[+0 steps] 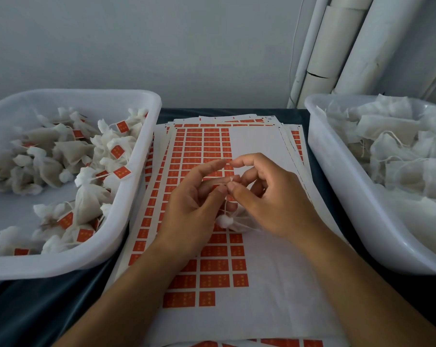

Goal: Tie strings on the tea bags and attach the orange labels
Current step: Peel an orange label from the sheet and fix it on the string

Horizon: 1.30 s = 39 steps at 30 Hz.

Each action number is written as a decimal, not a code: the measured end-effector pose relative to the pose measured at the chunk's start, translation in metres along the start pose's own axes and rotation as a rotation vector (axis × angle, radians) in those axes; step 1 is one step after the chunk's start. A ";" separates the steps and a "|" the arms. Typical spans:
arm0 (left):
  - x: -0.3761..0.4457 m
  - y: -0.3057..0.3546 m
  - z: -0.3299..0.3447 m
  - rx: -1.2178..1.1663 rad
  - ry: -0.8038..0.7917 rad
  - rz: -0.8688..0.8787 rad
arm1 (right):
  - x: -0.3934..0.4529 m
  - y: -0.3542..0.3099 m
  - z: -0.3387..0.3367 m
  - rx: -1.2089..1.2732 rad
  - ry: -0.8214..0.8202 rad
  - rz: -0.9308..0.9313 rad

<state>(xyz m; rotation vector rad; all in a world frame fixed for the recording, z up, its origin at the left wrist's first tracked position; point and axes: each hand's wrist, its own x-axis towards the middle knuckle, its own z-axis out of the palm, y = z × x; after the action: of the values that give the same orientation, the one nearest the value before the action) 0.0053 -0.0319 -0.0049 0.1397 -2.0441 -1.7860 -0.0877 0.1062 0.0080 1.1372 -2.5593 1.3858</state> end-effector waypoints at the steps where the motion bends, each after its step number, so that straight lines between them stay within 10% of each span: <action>1: 0.000 0.000 0.000 0.000 0.004 -0.003 | 0.000 -0.001 0.000 -0.020 0.006 -0.012; 39: 0.000 -0.001 0.009 0.499 0.205 0.196 | 0.002 -0.003 -0.007 0.274 0.209 0.020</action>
<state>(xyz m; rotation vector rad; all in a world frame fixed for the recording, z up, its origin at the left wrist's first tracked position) 0.0024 -0.0239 -0.0064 0.2451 -2.2200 -1.0739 -0.0895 0.1091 0.0154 0.9361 -2.2959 1.7969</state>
